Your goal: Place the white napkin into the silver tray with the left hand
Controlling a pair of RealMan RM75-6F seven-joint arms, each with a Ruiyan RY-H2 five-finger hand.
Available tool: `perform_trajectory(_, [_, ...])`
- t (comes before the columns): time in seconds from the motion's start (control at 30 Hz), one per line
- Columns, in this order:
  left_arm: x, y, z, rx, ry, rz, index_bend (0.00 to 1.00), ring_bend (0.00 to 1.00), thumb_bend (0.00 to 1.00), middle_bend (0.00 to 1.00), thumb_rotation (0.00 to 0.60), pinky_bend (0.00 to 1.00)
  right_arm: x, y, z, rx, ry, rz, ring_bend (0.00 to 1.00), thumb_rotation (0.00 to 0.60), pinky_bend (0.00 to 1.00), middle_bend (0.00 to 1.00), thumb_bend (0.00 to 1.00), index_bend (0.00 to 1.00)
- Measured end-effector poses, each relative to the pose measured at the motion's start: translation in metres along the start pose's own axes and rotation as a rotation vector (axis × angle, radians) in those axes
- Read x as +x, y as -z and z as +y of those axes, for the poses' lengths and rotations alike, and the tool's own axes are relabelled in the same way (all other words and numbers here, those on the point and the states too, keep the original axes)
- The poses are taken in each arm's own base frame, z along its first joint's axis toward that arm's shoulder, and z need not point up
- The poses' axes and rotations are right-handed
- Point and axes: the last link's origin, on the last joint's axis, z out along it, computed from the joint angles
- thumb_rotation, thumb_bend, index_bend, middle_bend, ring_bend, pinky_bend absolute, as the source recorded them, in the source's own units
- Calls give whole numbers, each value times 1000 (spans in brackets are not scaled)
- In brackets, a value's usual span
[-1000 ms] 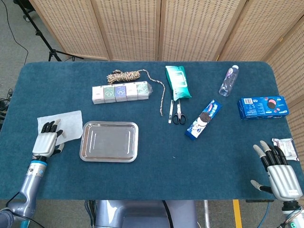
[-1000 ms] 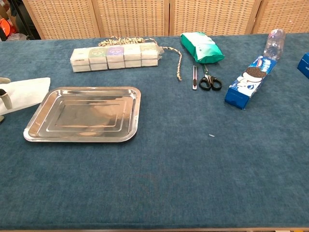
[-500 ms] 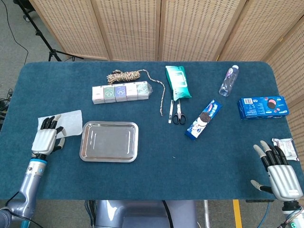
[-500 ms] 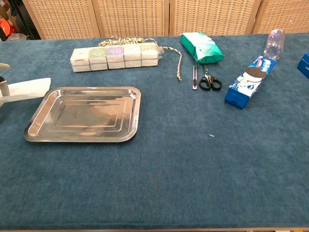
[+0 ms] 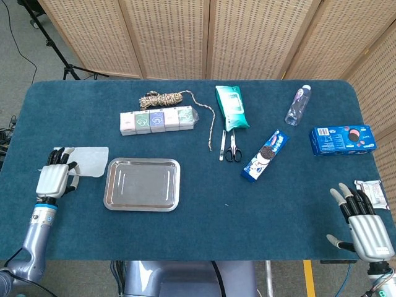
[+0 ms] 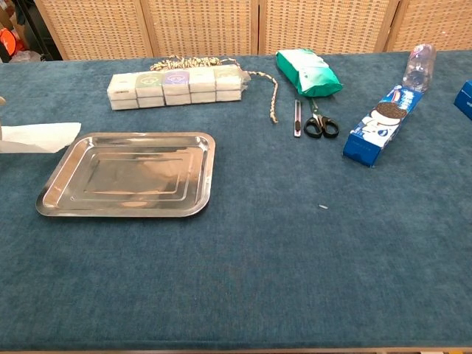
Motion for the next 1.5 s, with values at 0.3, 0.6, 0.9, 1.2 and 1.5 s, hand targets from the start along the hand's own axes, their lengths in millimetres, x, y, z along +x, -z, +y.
perform_trajectory(0.3, [16,0,17,-54,39,54,820,0,486,175,600,0,-1,-1,-1,2,4,-7,0,600,0,0,0,0])
perform_trajectory(0.6, [39,13,64,-165,94,76,826,0,493,177,600,0,0,1,0,3,-1,-1,0,600,0,0,0,0])
perform_trajectory(0.9, [48,24,101,-176,111,60,827,0,494,178,600,0,2,3,1,0,-5,3,0,600,0,0,0,0])
perform_trajectory(1.2, [35,31,134,-92,168,-10,827,0,495,178,600,0,3,6,4,-9,-5,4,0,600,0,0,0,0])
perform_trajectory(1.5, [17,29,163,-28,212,-60,828,0,500,178,600,0,6,9,7,-9,-13,16,0,600,0,0,0,0])
